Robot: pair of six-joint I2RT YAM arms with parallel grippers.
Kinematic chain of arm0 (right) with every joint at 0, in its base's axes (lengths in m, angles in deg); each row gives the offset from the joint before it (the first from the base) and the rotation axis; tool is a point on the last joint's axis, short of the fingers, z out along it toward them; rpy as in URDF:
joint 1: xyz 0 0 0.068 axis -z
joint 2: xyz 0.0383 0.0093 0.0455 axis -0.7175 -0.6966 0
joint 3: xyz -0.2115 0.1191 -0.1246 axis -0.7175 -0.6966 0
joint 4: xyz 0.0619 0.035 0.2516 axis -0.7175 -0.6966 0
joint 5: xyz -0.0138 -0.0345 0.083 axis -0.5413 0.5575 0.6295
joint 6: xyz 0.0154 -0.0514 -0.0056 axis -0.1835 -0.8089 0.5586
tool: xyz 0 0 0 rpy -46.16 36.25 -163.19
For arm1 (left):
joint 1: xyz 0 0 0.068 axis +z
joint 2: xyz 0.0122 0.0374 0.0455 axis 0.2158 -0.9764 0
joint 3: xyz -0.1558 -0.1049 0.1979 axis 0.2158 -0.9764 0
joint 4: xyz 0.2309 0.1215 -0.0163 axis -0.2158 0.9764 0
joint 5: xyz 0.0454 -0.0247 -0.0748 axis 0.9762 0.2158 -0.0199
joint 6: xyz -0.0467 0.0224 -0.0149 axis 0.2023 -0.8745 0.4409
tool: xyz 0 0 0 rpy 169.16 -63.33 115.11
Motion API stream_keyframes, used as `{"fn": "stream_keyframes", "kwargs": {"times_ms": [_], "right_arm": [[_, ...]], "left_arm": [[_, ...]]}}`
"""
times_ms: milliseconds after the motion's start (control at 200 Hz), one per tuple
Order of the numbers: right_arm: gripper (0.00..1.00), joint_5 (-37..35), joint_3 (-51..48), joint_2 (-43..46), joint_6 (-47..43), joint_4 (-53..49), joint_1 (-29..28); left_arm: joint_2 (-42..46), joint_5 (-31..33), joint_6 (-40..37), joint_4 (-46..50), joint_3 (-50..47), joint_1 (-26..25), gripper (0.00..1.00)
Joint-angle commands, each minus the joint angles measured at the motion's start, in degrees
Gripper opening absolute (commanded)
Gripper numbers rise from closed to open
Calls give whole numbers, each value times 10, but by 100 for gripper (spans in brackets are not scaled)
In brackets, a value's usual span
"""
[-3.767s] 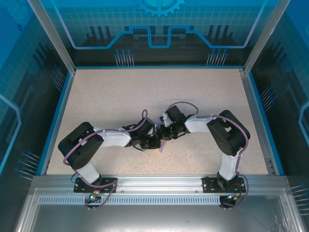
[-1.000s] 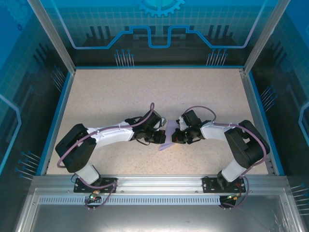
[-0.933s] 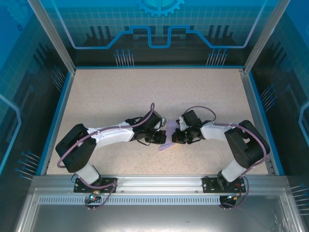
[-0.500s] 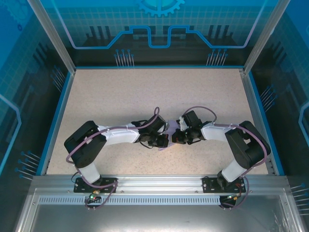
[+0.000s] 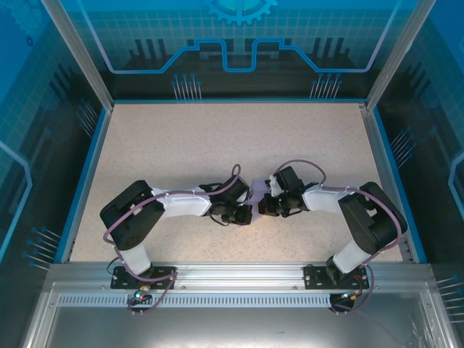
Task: Fold a paper plane with a square sheet of paper (pick it up from the middle)
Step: Third fold the triangle at the center of the table.
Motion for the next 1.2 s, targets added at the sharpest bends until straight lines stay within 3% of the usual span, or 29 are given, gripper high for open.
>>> {"fn": "stream_keyframes", "kwargs": {"times_ms": [0, 345, 745, 1195], "right_arm": [[5, -28, -36, -16, -8, -78, 3], [5, -10, -57, -10, -14, -42, 3], [5, -10, -75, 1, -29, -36, 2], [7, -9, -77, 9, -29, -36, 2]], "left_arm": [[-5, -18, 7, -8, -14, -6, 4], [35, -13, 24, -15, -13, -7, 5], [17, 113, 44, 42, 18, -8, 5], [-7, 67, 54, 9, 6, -15, 4]]}}
